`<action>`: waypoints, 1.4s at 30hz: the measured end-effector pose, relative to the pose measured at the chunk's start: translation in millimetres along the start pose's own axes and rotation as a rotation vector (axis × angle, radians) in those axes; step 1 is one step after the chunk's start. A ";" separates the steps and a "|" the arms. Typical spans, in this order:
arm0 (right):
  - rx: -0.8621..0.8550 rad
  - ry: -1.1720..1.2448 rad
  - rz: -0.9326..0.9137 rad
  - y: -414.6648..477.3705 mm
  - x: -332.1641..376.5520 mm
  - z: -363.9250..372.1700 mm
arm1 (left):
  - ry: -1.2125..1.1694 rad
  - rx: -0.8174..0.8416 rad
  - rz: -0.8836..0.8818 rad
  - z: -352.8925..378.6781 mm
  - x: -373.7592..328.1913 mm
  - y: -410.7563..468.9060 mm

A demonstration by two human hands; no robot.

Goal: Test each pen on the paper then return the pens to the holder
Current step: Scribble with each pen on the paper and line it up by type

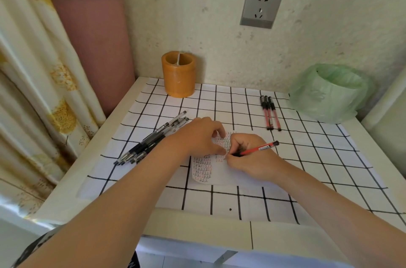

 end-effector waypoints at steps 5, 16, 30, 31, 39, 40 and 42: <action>0.009 -0.039 -0.004 0.7 0.8 1.4 | -0.007 0.000 -0.007 0.1 -2.0 -1.5; -0.012 -0.041 -0.006 -3.3 -0.2 1.8 | -0.022 0.003 -0.030 2.8 -1.8 -0.7; 0.023 -0.032 -0.005 -5.1 -1.3 1.2 | -0.032 0.007 -0.041 2.9 -1.7 -0.3; 0.022 -0.020 -0.004 -4.7 -1.6 0.6 | -0.033 0.006 -0.041 3.1 -1.3 -0.1; -0.018 -0.080 -0.008 -4.4 0.1 1.8 | -0.041 -0.001 -0.038 3.1 -1.0 0.3; -0.024 -0.084 -0.012 -4.5 0.5 1.6 | -0.043 -0.002 -0.040 3.4 -0.8 0.2; -0.032 -0.064 -0.030 -5.2 1.9 1.6 | -0.044 -0.001 -0.042 3.9 -0.1 0.1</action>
Point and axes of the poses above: each hand's wrist, its own y-axis towards the middle knuckle, its own z-axis out of the palm, x = y × z, the point moved 3 cm from there along y, towards the middle knuckle, and after that the axes turned 3 degrees about z, right-handed, at the moved point
